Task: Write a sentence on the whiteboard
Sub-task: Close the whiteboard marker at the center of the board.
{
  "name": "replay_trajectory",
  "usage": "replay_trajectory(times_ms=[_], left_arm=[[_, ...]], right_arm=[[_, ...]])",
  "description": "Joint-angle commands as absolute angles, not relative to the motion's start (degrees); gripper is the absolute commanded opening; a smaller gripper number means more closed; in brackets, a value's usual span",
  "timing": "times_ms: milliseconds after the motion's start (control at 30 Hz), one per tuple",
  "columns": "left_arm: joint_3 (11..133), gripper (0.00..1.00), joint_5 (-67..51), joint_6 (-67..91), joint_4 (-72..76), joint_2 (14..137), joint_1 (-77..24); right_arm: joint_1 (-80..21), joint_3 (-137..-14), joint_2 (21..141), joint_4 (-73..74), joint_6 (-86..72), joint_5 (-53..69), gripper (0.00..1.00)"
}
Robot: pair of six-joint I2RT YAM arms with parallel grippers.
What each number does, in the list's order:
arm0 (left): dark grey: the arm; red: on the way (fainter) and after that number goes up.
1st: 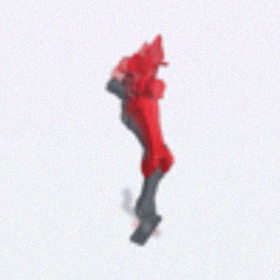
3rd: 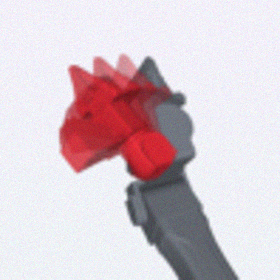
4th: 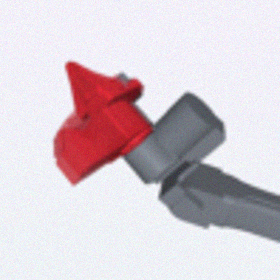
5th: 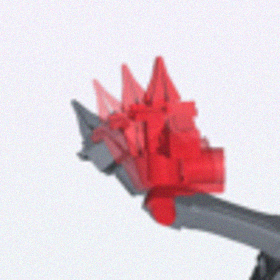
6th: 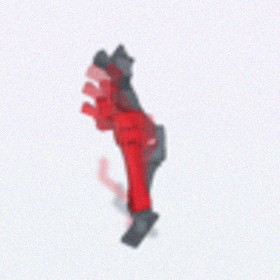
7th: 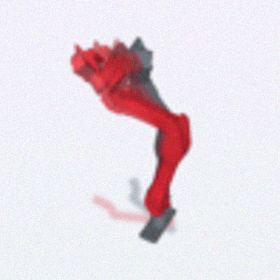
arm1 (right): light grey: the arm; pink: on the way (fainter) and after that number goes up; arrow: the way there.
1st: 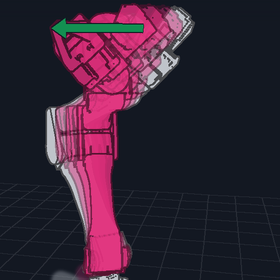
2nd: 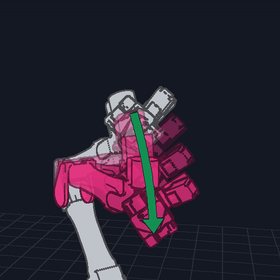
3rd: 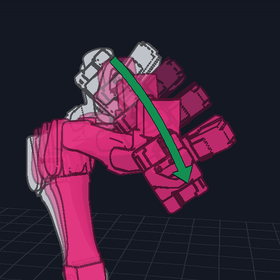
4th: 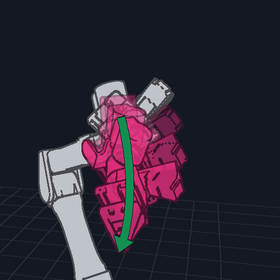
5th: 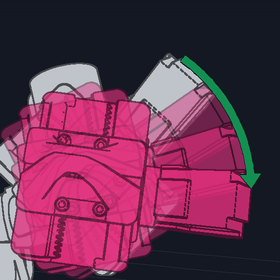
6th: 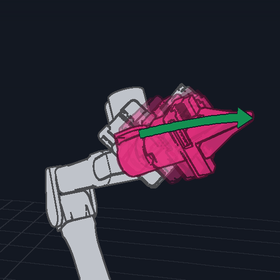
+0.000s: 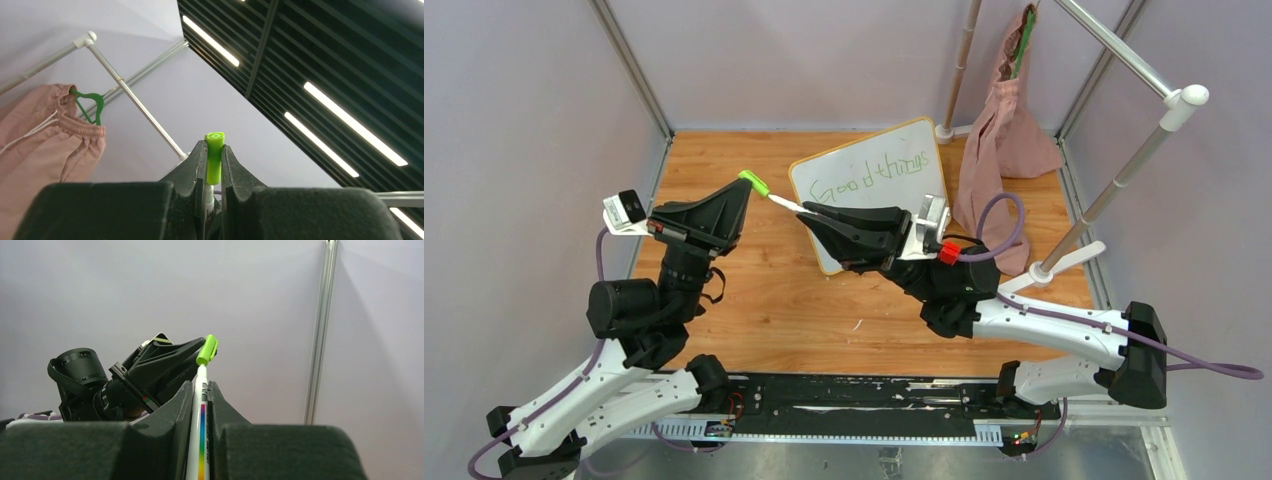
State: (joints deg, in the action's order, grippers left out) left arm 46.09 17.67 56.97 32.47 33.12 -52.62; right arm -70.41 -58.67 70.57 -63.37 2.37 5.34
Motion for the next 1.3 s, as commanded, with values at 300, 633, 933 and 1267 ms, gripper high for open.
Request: replay_trajectory(times_ms=[300,633,933,1267], left_arm=[[49.49,0.00,14.37,50.11,22.94,34.36,-52.91],[49.00,0.00,11.88,55.63,23.20,35.01,-52.89],[48.60,0.00,10.65,58.38,23.29,35.67,-52.91],[49.51,0.00,6.79,59.32,23.29,37.87,-52.91]], right_arm=[[-71.10,-61.52,70.04,-60.84,4.07,4.91,0.00],[-71.10,-60.47,72.66,-66.92,8.02,4.03,0.00],[-71.10,-61.64,74.76,-67.65,12.35,5.36,0.00],[-71.43,-62.14,75.67,-66.42,14.03,7.04,0.00]])
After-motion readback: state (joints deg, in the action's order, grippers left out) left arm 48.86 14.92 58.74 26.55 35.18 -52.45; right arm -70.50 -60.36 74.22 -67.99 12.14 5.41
